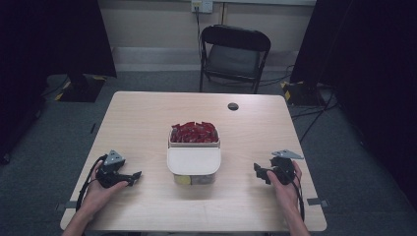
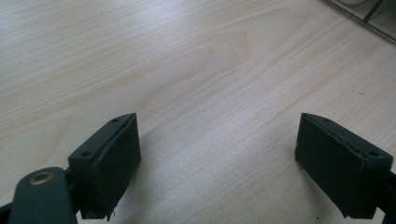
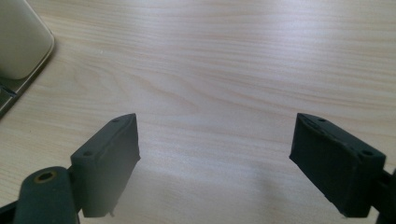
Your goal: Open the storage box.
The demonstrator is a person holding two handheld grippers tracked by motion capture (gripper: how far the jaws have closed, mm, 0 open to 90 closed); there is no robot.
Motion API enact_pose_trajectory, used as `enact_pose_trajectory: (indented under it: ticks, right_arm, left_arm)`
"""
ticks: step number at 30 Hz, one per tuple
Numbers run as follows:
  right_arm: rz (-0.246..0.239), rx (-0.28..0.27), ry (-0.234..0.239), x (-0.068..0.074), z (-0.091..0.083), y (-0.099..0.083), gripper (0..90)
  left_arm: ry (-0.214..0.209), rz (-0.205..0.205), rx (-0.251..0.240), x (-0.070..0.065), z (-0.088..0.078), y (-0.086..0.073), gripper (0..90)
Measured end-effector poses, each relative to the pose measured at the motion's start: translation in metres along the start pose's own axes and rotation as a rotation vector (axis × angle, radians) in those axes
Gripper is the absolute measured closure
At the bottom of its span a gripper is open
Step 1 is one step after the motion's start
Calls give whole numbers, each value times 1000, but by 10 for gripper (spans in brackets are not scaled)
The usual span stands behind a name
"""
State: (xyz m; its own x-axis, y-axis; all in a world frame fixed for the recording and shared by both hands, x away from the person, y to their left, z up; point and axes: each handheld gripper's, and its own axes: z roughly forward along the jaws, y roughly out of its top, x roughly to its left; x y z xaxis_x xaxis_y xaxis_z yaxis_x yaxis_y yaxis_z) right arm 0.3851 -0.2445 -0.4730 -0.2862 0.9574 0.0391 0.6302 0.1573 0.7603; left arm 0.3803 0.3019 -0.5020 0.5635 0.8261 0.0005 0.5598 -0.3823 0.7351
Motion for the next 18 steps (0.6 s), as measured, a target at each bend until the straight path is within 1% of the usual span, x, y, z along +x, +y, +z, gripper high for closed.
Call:
enact_pose_trajectory:
  ticks: [2, 3, 4, 7, 10, 15, 18]
  right_arm:
    - [-9, -3, 6, 2, -1, 1, 148]
    - [-11, -6, 19, 3, -2, 3, 149]
    - [-11, -6, 19, 3, -2, 3, 149]
    - [-18, -13, 39, 7, -5, 5, 149]
    - [-28, -20, 58, 13, -8, 6, 149]
    - [-60, -44, 83, 23, -13, 9, 146]
    - [-74, -48, 111, 29, -16, 10, 146]
  left_arm:
    - [0, 0, 0, 0, 0, 0, 137]
    - [0, 0, 0, 0, 0, 0, 137]
    - [0, 0, 0, 0, 0, 0, 137]
    - [0, -2, 0, 0, 0, 0, 137]
    - [0, -1, 0, 0, 0, 0, 137]
    - [-1, 0, 0, 0, 0, 0, 137]
    - [0, -2, -1, 0, 0, 0, 137]
